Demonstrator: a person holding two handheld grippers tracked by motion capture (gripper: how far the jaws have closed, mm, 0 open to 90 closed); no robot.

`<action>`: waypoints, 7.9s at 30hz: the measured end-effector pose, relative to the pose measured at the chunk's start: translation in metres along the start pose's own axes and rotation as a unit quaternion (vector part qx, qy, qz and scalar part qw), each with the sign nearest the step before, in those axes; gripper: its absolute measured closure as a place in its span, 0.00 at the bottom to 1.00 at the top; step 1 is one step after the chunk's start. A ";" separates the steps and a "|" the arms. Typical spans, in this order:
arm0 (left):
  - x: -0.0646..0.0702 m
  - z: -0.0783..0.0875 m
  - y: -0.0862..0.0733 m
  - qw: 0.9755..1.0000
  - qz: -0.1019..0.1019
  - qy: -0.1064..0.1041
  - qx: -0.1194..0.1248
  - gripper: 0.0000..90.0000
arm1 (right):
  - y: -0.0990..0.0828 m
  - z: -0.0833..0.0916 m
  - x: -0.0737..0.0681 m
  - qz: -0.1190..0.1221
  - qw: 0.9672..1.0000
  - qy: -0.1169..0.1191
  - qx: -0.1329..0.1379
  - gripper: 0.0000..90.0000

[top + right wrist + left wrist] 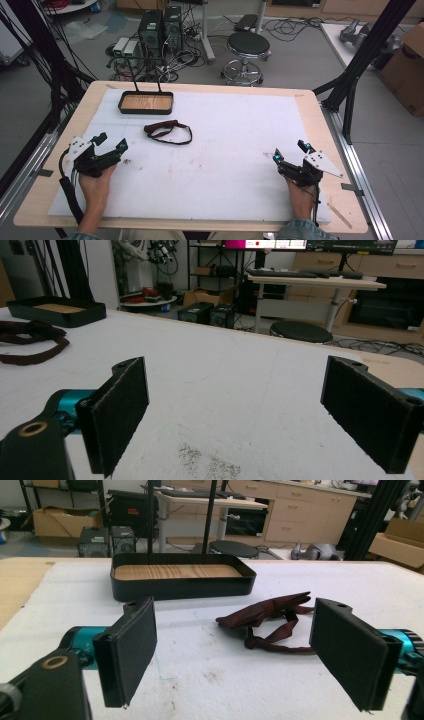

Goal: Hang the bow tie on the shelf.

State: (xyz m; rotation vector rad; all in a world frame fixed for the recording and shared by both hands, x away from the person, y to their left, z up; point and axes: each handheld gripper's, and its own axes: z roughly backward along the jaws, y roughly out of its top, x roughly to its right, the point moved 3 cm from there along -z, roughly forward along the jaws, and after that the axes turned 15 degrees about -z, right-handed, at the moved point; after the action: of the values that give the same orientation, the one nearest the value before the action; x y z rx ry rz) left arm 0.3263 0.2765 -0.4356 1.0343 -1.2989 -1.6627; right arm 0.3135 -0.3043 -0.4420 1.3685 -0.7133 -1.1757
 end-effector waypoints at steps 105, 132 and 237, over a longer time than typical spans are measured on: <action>0.026 -0.158 -0.002 0.960 -0.119 -0.177 -0.179 0.57 | -0.001 -0.001 -0.003 0.004 1.000 0.012 -0.008 0.12; 0.027 -0.154 0.000 0.959 -0.123 -0.190 -0.172 0.83 | -0.001 -0.001 -0.003 0.002 1.000 0.009 -0.010 0.12; -0.001 -0.211 0.123 0.997 -0.065 -0.016 -0.025 0.82 | -0.002 -0.003 0.001 -0.010 1.000 0.018 -0.014 0.12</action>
State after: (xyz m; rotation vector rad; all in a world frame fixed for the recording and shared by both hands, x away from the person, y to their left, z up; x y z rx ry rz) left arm 0.5327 0.1809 -0.3470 1.0868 -1.2256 -1.8069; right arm 0.3159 -0.3035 -0.4444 1.3725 -0.6574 -1.1699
